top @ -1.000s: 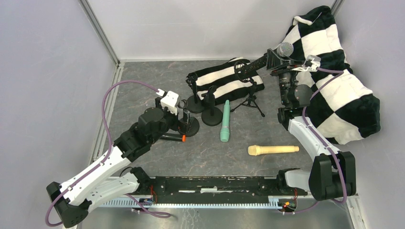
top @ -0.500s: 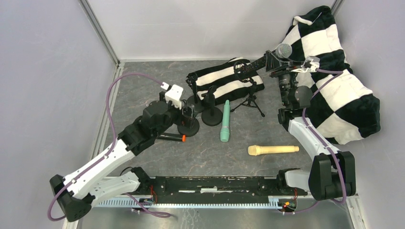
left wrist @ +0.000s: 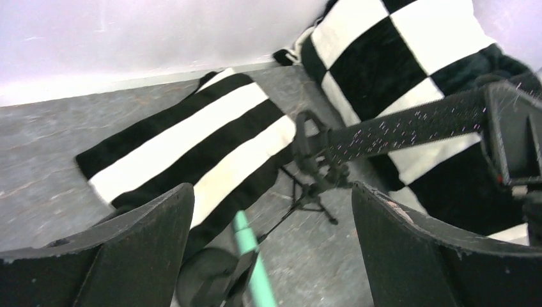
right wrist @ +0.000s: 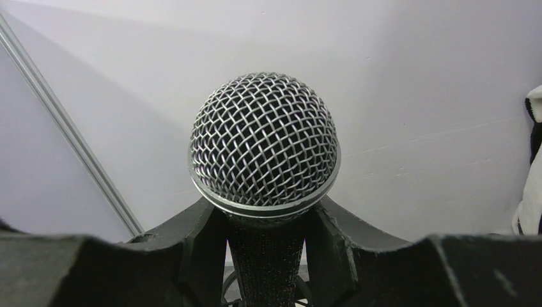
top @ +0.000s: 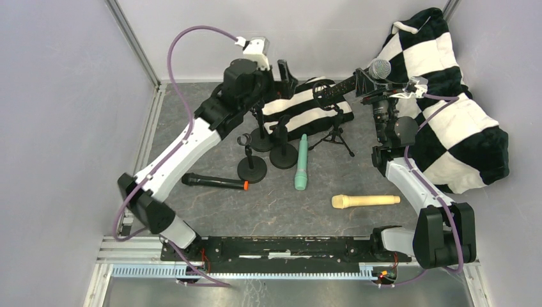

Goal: Attach the microphones to the stand

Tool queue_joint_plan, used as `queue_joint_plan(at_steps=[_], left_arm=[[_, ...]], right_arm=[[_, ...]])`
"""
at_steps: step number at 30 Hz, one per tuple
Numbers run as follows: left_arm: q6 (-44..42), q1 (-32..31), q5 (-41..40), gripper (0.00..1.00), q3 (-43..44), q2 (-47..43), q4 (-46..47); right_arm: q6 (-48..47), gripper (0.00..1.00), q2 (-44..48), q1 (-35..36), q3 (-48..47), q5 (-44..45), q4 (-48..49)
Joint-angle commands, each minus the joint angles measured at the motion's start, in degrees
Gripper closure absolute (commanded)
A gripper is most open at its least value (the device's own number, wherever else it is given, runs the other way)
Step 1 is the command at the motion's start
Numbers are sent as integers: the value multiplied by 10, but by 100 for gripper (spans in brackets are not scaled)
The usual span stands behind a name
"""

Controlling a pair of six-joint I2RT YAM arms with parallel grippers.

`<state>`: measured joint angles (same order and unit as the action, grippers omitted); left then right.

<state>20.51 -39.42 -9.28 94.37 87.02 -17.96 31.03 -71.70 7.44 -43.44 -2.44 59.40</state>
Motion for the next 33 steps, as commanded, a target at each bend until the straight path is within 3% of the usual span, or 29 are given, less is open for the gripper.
queue_joint_plan(at_steps=[1,10,17,28,33], left_arm=[[61,6,61,4,97,86,-6],[101,14,122,15,242,229,-14],[143,27,183,34,262,290,6],[147,28,211,54,260,327,8],[150,28,222,75,255,331,15]], right_arm=[[-10,100,1,0,5,-6,7],[-6,100,-1,0,4,-6,1],[-1,100,-2,0,4,-9,1],[0,100,-2,1,3,-12,0],[0,100,-2,0,4,-14,0]])
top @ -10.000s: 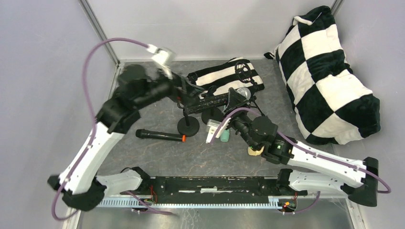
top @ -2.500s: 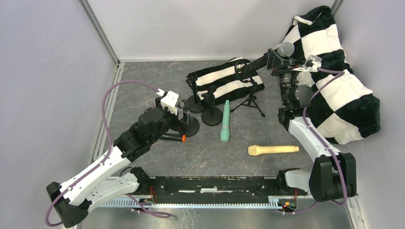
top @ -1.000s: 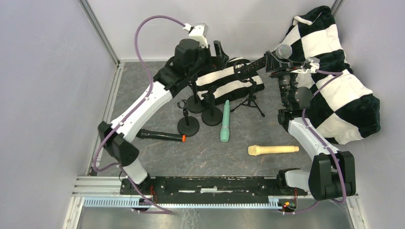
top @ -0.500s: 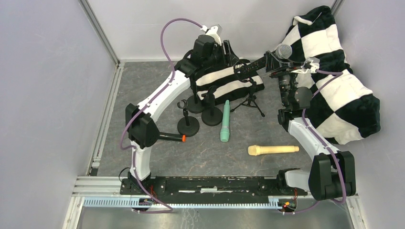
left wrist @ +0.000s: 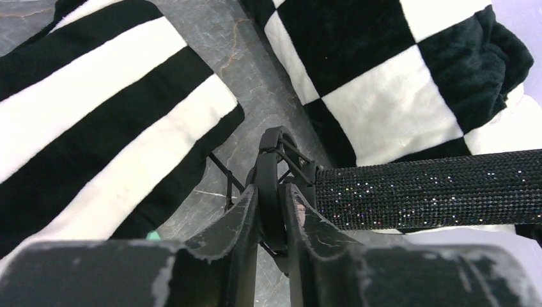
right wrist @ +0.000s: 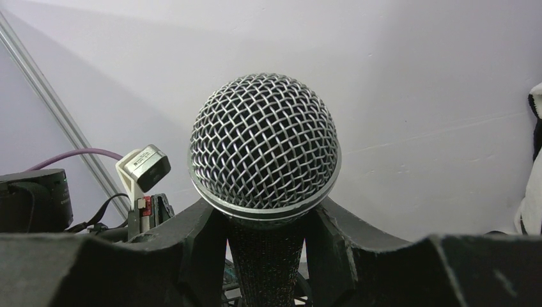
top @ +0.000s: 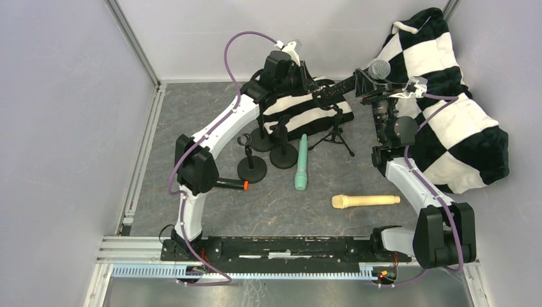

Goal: Attach the microphones to the stand

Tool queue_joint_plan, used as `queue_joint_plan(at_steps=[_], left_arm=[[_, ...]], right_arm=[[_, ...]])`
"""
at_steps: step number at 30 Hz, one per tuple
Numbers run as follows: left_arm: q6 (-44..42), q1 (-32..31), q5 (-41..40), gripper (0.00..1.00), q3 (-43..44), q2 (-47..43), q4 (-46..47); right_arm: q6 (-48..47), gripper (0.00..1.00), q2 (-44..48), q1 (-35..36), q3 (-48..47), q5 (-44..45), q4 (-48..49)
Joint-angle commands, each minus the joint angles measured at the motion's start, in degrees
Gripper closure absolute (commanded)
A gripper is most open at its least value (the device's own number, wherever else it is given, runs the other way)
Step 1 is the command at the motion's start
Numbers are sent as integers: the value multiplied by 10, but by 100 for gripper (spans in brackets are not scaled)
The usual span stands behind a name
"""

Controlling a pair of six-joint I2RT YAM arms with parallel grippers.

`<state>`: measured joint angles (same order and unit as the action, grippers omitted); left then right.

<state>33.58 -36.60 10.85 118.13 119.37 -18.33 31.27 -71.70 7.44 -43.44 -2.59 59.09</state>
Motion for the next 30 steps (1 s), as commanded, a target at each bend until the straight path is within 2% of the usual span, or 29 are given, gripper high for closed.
queue_joint_plan(at_steps=[1,8,30], left_arm=[[20,-1,22,79,17,7,19],[21,-2,43,97,17,9,26],[18,-8,54,98,22,4,25]], right_arm=[[-2,100,-2,0,5,-14,3],[-1,100,-5,0,5,-15,3],[-81,96,-59,34,75,-23,90]])
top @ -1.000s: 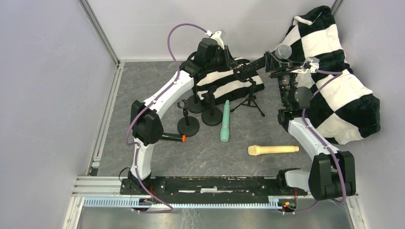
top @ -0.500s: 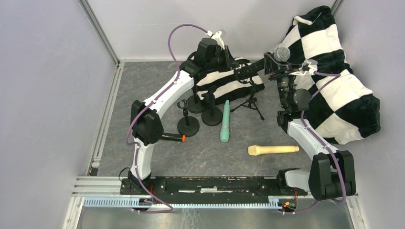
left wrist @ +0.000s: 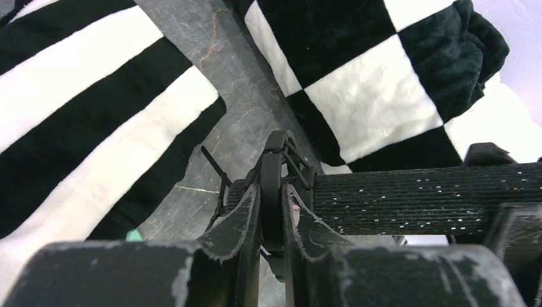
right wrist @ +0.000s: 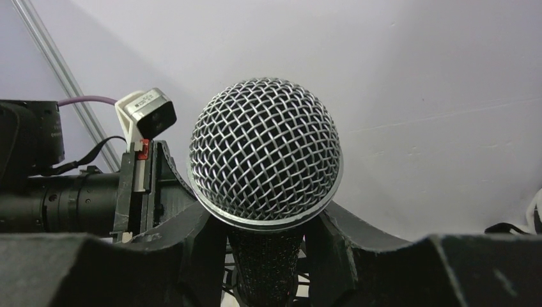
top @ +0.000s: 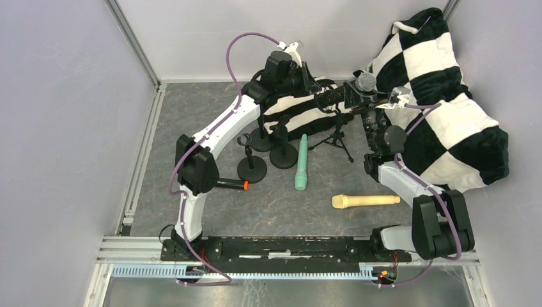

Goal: Attach the microphones to the stand

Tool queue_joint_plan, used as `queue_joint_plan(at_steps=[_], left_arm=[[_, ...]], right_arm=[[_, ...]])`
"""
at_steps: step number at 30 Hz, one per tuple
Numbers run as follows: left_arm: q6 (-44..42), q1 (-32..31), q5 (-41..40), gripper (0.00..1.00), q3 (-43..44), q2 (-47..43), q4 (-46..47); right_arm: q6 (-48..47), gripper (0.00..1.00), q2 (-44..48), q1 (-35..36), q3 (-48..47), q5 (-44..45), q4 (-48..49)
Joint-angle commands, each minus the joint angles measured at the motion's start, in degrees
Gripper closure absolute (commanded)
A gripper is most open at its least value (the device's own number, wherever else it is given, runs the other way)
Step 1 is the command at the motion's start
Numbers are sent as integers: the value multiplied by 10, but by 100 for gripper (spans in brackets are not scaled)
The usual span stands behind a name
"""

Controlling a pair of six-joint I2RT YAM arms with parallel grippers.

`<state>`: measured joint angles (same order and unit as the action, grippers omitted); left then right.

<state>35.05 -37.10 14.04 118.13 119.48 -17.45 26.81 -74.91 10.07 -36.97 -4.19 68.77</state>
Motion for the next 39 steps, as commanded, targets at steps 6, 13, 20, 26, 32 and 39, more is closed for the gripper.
queue_joint_plan(at_steps=[6,13,20,26,32,39], left_arm=[[4,-5,23,98,23,3,16],[3,-6,-5,98,18,-4,5],[0,-6,-18,98,14,-6,2],[-5,-5,-24,98,9,-8,0],[-9,-5,-25,98,9,-9,-3],[-15,-5,-27,98,6,-12,-6]], right_arm=[[-31,94,-70,16,3,-8,-14],[-30,50,-63,17,25,-9,-11],[-34,20,7,11,35,-7,-48],[-38,8,71,2,64,2,-78],[-73,8,156,0,77,21,-150],[-83,11,218,0,27,21,-250]])
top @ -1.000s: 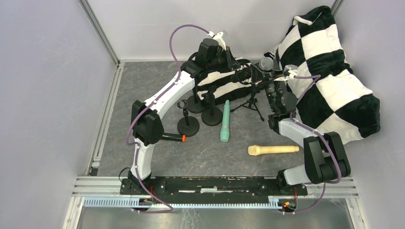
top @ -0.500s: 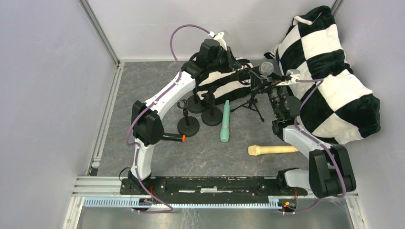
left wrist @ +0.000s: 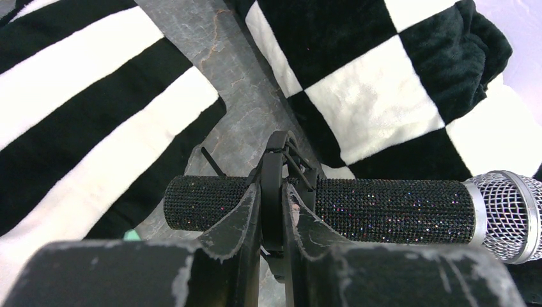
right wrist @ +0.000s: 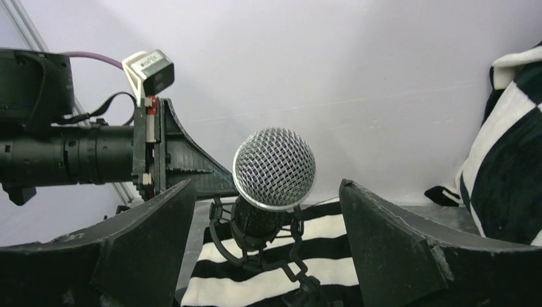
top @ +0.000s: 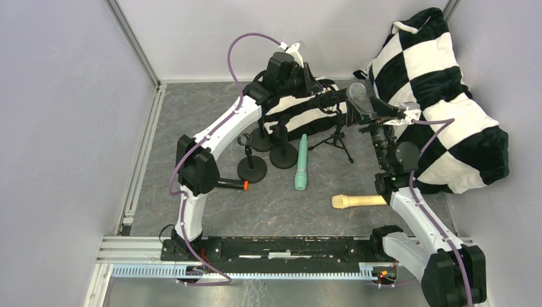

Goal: Attach the microphones to the stand

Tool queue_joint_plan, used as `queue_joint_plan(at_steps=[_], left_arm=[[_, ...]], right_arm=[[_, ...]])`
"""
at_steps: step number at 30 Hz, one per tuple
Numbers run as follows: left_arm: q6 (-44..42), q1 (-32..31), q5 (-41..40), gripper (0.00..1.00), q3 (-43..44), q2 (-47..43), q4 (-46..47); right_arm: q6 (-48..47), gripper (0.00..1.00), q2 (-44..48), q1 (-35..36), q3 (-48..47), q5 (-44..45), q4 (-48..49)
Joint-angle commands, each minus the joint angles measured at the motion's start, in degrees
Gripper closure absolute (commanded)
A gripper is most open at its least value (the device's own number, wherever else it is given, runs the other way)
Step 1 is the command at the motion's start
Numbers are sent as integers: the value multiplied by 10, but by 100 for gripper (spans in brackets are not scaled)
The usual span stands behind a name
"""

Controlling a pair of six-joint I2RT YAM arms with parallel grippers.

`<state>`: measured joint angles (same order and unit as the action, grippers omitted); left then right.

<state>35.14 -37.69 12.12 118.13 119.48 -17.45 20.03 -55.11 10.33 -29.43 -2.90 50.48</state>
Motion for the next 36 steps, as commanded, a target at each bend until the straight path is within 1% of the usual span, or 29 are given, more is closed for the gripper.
queue_joint_plan(at_steps=[1,4,7,10,13,20,28,33,36], left_arm=[[-16,1,-8,98,5,-12,-6],[-16,1,-8,98,4,-12,-6],[-16,1,-9,98,3,-12,-6],[-16,1,-8,98,2,-12,-6],[-16,1,-8,98,1,-11,-5],[-19,1,-7,98,1,-11,-5],[-19,1,-1,98,2,-9,-3],[-16,0,5,98,4,-7,-2],[-16,-1,8,98,5,-7,-2]], right_arm=[[-12,12,22,-3,-63,13,-85],[1,16,17,-3,-108,45,-140],[24,19,-5,-8,-154,54,-181],[72,22,-26,-20,-178,49,-190],[103,23,-47,-27,-196,48,-199],[139,28,-67,-34,-192,72,-198],[156,29,-102,-37,-169,60,-164],[161,31,-143,-37,-165,30,-132],[161,33,-169,-37,-167,-10,-124]])
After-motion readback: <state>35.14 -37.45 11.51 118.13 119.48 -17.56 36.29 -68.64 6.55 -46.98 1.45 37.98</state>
